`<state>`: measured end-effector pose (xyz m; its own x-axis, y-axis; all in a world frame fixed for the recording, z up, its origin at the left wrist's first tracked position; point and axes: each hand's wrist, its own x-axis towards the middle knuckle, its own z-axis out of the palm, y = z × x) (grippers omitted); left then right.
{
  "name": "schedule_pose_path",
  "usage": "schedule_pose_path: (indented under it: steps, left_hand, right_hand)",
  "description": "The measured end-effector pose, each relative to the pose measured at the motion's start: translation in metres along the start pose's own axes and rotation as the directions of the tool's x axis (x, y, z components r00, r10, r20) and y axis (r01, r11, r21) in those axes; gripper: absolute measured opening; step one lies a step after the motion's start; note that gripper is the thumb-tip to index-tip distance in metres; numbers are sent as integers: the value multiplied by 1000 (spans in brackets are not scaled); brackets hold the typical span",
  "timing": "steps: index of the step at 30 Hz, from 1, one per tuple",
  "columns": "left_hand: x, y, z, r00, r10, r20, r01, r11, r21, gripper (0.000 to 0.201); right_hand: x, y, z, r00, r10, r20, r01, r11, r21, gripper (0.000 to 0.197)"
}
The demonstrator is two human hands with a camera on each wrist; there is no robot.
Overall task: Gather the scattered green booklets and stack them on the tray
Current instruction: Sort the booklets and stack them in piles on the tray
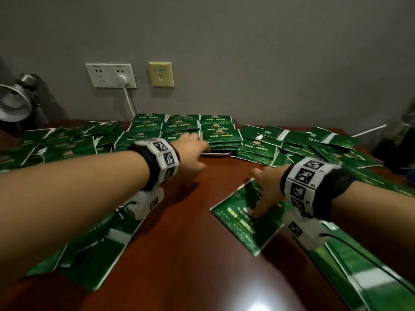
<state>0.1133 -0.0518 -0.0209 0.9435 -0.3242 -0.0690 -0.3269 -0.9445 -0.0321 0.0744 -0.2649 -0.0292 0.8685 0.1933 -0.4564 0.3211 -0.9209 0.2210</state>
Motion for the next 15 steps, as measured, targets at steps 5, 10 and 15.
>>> schedule_pose_path:
  steps: [5,10,15]
  left_hand:
    - [-56,67,38,956,105,274,-94,994,-53,100]
    - [-83,84,55,983,2,182,27,987,-159,98]
    - [-91,87,55,984,-49,173,83,978,-190,91]
  right_hand:
    - [-34,-12,31,1000,-7,-15,7,1000,16,89]
    - [-46,-32,39,993,-66,-93,76,991,108,87]
    - [-43,-33,43,992,7,-123,11,989,145,99]
